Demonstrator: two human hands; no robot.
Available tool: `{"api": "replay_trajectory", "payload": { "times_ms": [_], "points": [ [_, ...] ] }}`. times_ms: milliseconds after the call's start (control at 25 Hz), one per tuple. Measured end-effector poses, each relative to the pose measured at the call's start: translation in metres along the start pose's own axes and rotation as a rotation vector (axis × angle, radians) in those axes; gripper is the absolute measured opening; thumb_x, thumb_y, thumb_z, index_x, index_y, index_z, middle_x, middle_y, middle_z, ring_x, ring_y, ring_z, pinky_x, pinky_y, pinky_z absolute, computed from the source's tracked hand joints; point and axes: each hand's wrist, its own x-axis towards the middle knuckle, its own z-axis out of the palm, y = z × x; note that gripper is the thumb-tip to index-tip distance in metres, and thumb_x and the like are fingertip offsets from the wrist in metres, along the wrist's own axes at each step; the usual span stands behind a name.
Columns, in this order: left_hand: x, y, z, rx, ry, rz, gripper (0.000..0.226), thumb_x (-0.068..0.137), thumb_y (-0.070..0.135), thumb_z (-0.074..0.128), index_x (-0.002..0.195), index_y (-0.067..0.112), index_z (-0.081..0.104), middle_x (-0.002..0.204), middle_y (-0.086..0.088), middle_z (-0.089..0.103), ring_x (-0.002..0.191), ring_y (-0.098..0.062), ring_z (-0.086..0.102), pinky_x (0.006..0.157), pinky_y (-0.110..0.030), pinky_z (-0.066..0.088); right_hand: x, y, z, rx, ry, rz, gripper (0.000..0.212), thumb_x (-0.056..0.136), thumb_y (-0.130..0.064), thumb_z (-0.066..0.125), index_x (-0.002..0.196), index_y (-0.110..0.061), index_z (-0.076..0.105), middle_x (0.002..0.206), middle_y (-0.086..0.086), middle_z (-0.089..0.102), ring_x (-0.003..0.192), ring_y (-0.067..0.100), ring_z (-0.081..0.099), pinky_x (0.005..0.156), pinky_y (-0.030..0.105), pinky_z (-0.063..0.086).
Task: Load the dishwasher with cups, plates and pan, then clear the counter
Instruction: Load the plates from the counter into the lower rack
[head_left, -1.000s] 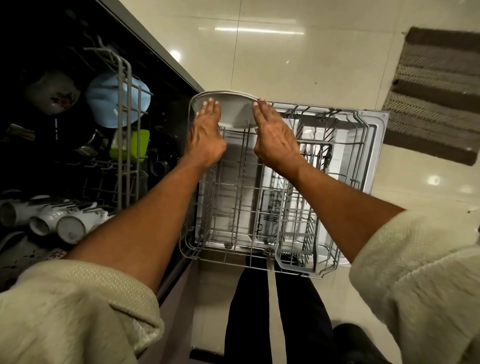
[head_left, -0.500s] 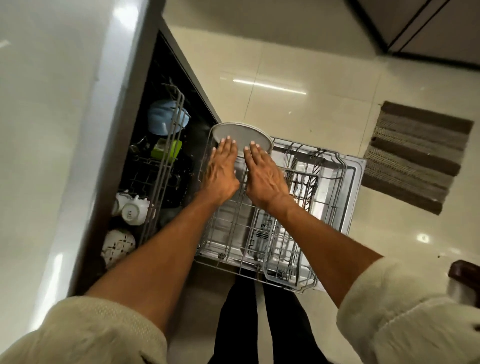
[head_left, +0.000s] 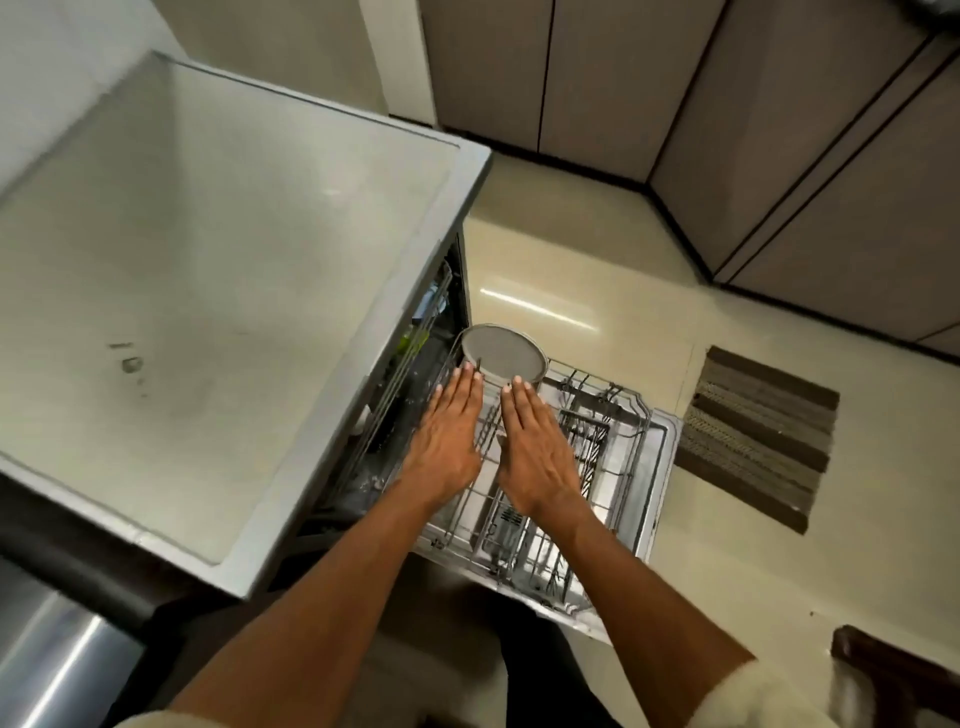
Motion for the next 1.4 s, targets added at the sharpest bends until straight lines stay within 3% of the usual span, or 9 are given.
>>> {"api": "replay_trajectory", "payload": {
  "times_ms": [120,240,440,600,760,920,1040,1160,1400],
  "points": [
    [-0.057,0.004,-0.028,-0.012,0.136,0.07,0.093,0.089,0.007,0.049,0.156,0.012,-0.016,0.163,-0.006,-0.024,0.149,-0.018,-0.024,0.125,-0.039,-0.005,-0.035,-0.035,-0.024,-0.014,0.098,-0.041,0.074,0.101,-0.02,0.038,0.159,-0.008,-0.007,0.164,0.011,-0.018,0.153,0.023,-0.017,0.126,0.039,-0.005],
    [-0.13,-0.011,-0.064,0.005,0.304,0.09,0.078,0.097,0.024,0.039,0.157,0.01,-0.01,0.164,-0.008,-0.017,0.15,-0.018,-0.02,0.125,-0.039,-0.003,-0.071,-0.091,-0.056,-0.049,0.223,-0.157,0.07,0.101,-0.023,0.036,0.159,-0.005,0.0,0.165,0.013,-0.009,0.153,0.023,-0.01,0.127,0.04,0.002],
    [-0.227,-0.055,-0.112,0.035,0.43,-0.012,0.075,0.094,0.043,0.013,0.156,0.01,-0.012,0.161,-0.006,-0.023,0.15,-0.019,-0.021,0.125,-0.039,-0.004,-0.098,-0.187,-0.092,-0.09,0.364,-0.32,0.065,0.101,-0.028,0.027,0.157,0.001,0.016,0.165,0.018,0.01,0.154,0.027,0.006,0.126,0.043,0.015],
    [-0.313,-0.112,-0.142,0.051,0.562,-0.166,0.079,0.099,0.024,0.041,0.157,0.009,-0.011,0.164,-0.007,-0.02,0.15,-0.018,-0.02,0.124,-0.036,-0.008,-0.115,-0.291,-0.094,-0.1,0.413,-0.495,0.06,0.103,-0.023,0.044,0.155,0.002,0.027,0.163,0.019,0.024,0.153,0.03,0.019,0.125,0.039,0.014],
    [-0.4,-0.178,-0.147,0.03,0.663,-0.308,0.081,0.09,0.025,0.04,0.158,0.007,0.002,0.165,-0.008,-0.007,0.152,-0.02,-0.011,0.125,-0.037,-0.004,-0.134,-0.393,-0.07,-0.081,0.379,-0.677,0.059,0.099,-0.02,0.054,0.152,0.0,0.036,0.158,0.019,0.036,0.149,0.031,0.031,0.122,0.039,0.022],
    [-0.487,-0.248,-0.134,-0.001,0.715,-0.526,0.084,0.09,0.024,0.044,0.157,0.009,-0.004,0.161,-0.004,-0.018,0.15,-0.018,-0.018,0.124,-0.035,-0.008,-0.162,-0.503,-0.035,-0.12,0.295,-0.906,0.064,0.1,-0.023,0.042,0.157,-0.003,0.023,0.164,0.016,0.021,0.154,0.027,0.018,0.125,0.04,0.014],
    [-0.551,-0.295,-0.114,-0.057,0.762,-0.702,0.079,0.093,0.018,0.04,0.157,0.011,-0.006,0.161,-0.003,-0.018,0.149,-0.016,-0.02,0.124,-0.035,-0.007,-0.181,-0.582,-0.002,-0.131,0.243,-1.057,0.064,0.102,-0.024,0.043,0.158,-0.004,0.02,0.165,0.015,0.019,0.154,0.025,0.016,0.126,0.039,0.014],
    [-0.616,-0.345,-0.09,-0.132,0.793,-0.905,0.083,0.089,0.007,0.042,0.156,0.011,-0.007,0.163,-0.005,-0.016,0.149,-0.015,-0.02,0.125,-0.035,-0.005,-0.2,-0.659,0.037,-0.137,0.159,-1.223,0.065,0.104,-0.025,0.041,0.159,-0.007,0.012,0.167,0.012,0.011,0.155,0.022,0.006,0.125,0.035,0.001],
    [-0.741,-0.414,-0.04,-0.215,0.784,-1.214,0.082,0.09,0.007,0.042,0.157,0.01,-0.006,0.165,-0.007,-0.011,0.151,-0.016,-0.015,0.122,-0.031,-0.009,-0.249,-0.793,0.119,-0.134,-0.052,-1.451,0.065,0.106,-0.025,0.036,0.16,-0.008,0.005,0.168,0.011,0.002,0.156,0.022,0.0,0.125,0.034,-0.004]
  ]
}}
